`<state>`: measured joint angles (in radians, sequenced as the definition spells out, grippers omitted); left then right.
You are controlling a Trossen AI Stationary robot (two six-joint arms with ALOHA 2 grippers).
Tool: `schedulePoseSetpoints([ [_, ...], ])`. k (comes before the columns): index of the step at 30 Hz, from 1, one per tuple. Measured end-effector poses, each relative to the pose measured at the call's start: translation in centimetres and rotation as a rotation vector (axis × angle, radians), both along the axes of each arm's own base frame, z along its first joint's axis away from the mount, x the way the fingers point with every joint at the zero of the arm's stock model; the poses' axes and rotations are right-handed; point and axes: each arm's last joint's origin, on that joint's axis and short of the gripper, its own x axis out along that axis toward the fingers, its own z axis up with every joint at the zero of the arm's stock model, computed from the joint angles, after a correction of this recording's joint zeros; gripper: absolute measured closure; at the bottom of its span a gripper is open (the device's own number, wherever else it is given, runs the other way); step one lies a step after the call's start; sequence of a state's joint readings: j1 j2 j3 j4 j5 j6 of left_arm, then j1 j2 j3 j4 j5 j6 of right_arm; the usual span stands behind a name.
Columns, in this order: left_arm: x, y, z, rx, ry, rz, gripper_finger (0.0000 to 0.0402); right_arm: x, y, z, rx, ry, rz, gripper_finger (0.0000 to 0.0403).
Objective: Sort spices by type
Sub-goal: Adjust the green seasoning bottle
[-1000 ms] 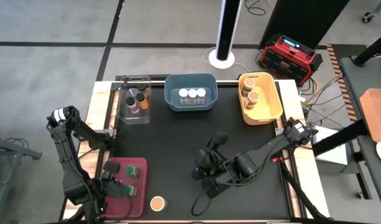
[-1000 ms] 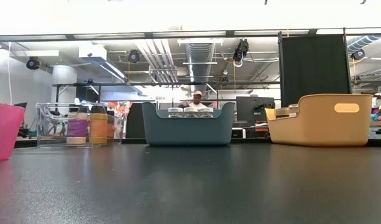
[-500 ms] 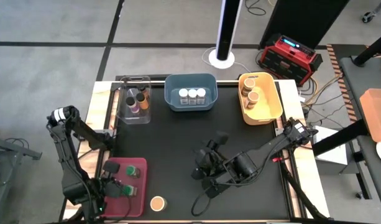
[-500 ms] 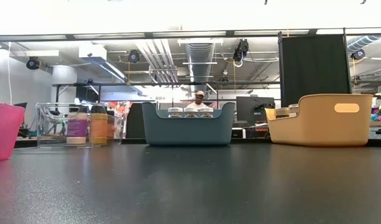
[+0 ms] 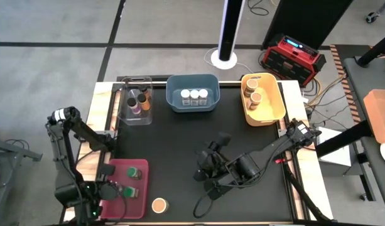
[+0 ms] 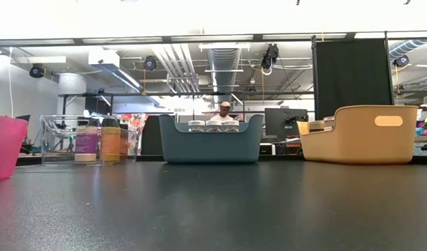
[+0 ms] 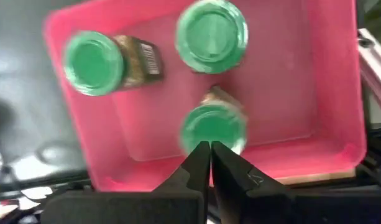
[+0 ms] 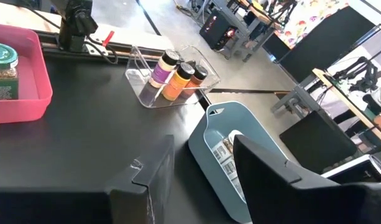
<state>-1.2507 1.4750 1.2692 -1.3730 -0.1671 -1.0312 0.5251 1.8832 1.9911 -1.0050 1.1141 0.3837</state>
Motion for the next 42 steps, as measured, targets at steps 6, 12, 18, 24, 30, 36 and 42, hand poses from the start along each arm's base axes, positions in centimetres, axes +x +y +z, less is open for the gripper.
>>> schedulePoseSetpoints([
  [6, -0.1, 0.0, 1.1, -0.008, -0.01, 0.032, 0.0402, 0.0, 0.0, 0.0, -0.001, 0.0, 0.0, 0.0255],
  [12, -0.1, -1.0, -0.1, -0.098, 0.04, 0.074, 0.0402, 0.0, 0.0, 0.0, 0.016, 0.01, 0.013, 0.0259],
  [18, 0.1, -1.7, -1.4, -0.065, 0.066, 0.079, 0.0402, 0.0, 0.0, 0.0, 0.017, 0.01, 0.013, 0.0254],
  [24, 0.4, -2.5, -2.4, -0.044, 0.065, 0.065, 0.0402, 0.0, 0.0, 0.0, 0.018, 0.009, 0.013, 0.0257],
  [30, 0.6, -3.0, -3.2, -0.002, 0.049, 0.037, 0.0402, 0.0, 0.0, 0.0, 0.018, 0.009, 0.013, 0.0267],
  [36, 0.6, -3.1, -3.7, 0.032, 0.072, 0.038, 0.0402, 0.0, 0.0, 0.0, 0.019, 0.007, 0.013, 0.027],
  [42, 0.4, -2.4, -3.4, 0.065, 0.102, 0.066, 0.0402, 0.1, 0.1, 0.0, 0.023, 0.002, 0.014, 0.0265],
])
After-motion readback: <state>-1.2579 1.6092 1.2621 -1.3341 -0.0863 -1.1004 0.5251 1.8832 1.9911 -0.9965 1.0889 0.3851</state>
